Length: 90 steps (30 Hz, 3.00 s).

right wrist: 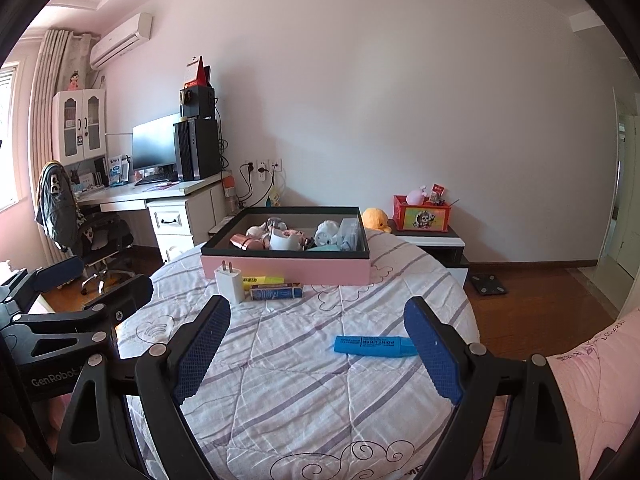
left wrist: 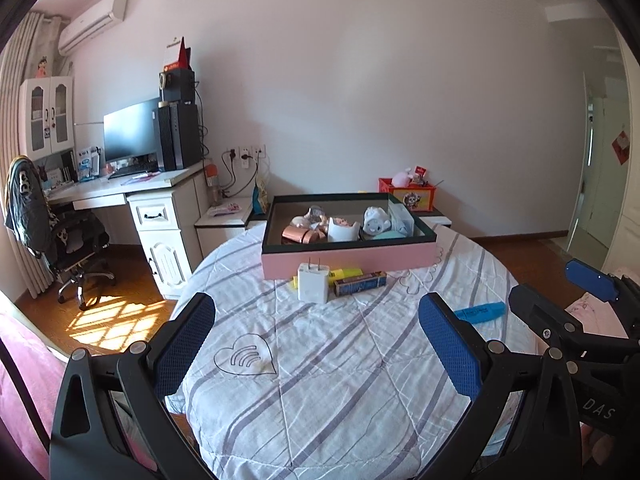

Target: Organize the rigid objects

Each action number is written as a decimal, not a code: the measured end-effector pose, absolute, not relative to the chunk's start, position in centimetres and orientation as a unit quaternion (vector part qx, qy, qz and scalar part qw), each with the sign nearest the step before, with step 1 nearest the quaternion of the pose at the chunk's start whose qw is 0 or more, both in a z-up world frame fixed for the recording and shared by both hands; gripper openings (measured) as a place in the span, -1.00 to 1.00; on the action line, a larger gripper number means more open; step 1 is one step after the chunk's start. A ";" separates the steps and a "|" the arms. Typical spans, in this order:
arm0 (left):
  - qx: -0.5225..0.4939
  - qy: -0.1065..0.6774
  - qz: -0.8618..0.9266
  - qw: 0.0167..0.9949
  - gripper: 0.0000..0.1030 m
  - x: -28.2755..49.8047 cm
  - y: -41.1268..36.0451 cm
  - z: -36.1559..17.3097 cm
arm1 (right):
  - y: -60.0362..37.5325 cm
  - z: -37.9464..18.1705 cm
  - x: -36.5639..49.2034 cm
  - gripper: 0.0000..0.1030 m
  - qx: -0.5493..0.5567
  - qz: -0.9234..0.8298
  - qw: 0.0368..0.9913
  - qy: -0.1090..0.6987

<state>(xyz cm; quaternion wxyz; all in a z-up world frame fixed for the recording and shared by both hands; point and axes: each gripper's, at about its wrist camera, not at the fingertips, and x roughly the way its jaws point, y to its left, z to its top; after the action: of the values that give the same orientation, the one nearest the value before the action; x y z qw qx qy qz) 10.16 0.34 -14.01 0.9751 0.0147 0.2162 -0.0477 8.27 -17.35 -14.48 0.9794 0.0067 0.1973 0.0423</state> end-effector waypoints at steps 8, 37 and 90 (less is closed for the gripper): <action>0.010 0.292 -0.059 0.955 1.00 13.8 -0.3 -17.9 | -18.4 -18.1 11.4 0.75 0.023 0.047 0.967 0.249; 0.015 0.381 -0.046 0.923 1.00 22.0 -0.8 -23.5 | -21.3 -24.7 23.0 0.75 0.075 0.042 0.918 0.388; 0.014 0.357 -0.052 0.932 -0.21 25.3 -0.2 -21.5 | -17.9 -22.0 25.0 -0.47 0.030 0.129 0.928 0.347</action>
<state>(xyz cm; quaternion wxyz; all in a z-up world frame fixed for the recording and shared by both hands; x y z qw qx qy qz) 25.32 -0.20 -21.50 0.9325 0.0139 0.3571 -0.0524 25.00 -17.89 -21.97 0.9283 0.0304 0.3474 0.1289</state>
